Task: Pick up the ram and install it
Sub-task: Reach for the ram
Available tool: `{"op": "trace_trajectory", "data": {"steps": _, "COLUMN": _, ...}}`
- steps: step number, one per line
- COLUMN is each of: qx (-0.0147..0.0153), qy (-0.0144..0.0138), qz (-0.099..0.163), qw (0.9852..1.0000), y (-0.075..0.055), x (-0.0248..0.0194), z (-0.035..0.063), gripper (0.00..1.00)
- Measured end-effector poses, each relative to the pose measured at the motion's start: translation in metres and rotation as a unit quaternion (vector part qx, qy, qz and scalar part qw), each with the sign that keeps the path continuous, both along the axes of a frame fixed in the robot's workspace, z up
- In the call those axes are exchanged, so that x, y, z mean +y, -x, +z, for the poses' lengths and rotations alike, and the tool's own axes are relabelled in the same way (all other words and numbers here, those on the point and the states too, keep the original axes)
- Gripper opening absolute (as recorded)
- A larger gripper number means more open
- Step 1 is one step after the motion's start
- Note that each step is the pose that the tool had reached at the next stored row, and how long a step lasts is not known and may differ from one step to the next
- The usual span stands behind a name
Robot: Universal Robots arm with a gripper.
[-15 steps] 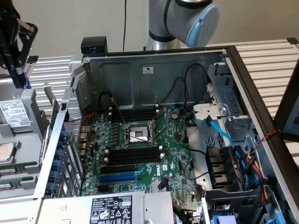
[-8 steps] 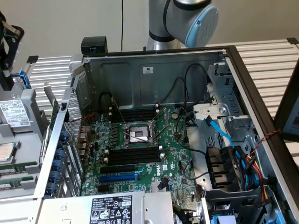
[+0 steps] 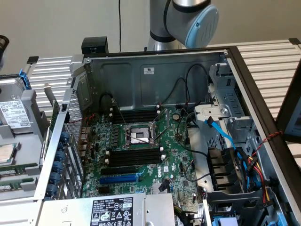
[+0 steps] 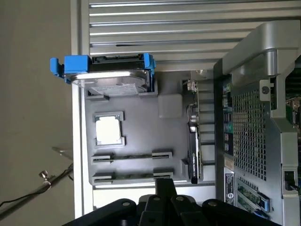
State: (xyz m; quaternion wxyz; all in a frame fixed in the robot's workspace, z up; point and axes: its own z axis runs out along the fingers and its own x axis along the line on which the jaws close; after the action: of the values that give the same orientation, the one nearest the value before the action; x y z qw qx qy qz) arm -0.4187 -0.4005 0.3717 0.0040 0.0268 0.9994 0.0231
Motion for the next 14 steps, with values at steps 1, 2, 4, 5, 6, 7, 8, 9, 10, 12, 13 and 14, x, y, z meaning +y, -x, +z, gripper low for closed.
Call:
{"op": "trace_trajectory", "data": {"steps": 1, "qx": 0.0001, "qy": 0.0000, "qz": 0.000, "qw": 1.0000, "y": 0.002, "x": -0.0009, "z": -0.0018, "gripper": 0.11}}
{"op": "trace_trajectory", "data": {"steps": 2, "qx": 0.0003, "qy": 0.0000, "qz": 0.000, "qw": 1.0000, "y": 0.005, "x": -0.0018, "z": -0.0036, "gripper": 0.11}}
{"op": "trace_trajectory", "data": {"steps": 4, "qx": 0.0007, "qy": 0.0000, "qz": 0.000, "qw": 1.0000, "y": 0.010, "x": -0.0042, "z": -0.0056, "gripper": 0.11}}
{"op": "trace_trajectory", "data": {"steps": 5, "qx": 0.0008, "qy": 0.0000, "qz": 0.000, "qw": 1.0000, "y": 0.014, "x": -0.0056, "z": -0.0064, "gripper": 0.11}}
{"op": "trace_trajectory", "data": {"steps": 6, "qx": 0.0008, "qy": 0.0000, "qz": 0.000, "qw": 1.0000, "y": 0.018, "x": -0.0071, "z": -0.0071, "gripper": 0.11}}
{"op": "trace_trajectory", "data": {"steps": 7, "qx": 0.0009, "qy": 0.0000, "qz": 0.000, "qw": 1.0000, "y": 0.022, "x": -0.0084, "z": -0.0078, "gripper": 0.11}}
{"op": "trace_trajectory", "data": {"steps": 8, "qx": 0.0009, "qy": 0.0000, "qz": 0.000, "qw": 1.0000, "y": 0.025, "x": -0.0095, "z": -0.0083, "gripper": 0.11}}
{"op": "trace_trajectory", "data": {"steps": 9, "qx": 0.0011, "qy": 0.0000, "qz": 0.000, "qw": 1.0000, "y": 0.029, "x": -0.0106, "z": -0.0086, "gripper": 0.11}}
{"op": "trace_trajectory", "data": {"steps": 10, "qx": 0.0013, "qy": 0.0000, "qz": 0.000, "qw": 1.0000, "y": 0.032, "x": -0.0114, "z": -0.0090, "gripper": 0.11}}
{"op": "trace_trajectory", "data": {"steps": 12, "qx": 0.0017, "qy": 0.0000, "qz": 0.000, "qw": 1.0000, "y": 0.034, "x": -0.0114, "z": -0.0097, "gripper": 0.11}}
{"op": "trace_trajectory", "data": {"steps": 13, "qx": 0.0021, "qy": 0.0000, "qz": 0.000, "qw": 1.0000, "y": 0.034, "x": -0.0115, "z": -0.0097, "gripper": 0.11}}
{"op": "trace_trajectory", "data": {"steps": 14, "qx": 0.0022, "qy": 0.0000, "qz": 0.000, "qw": 1.0000, "y": 0.034, "x": -0.0115, "z": -0.0097, "gripper": 0.11}}
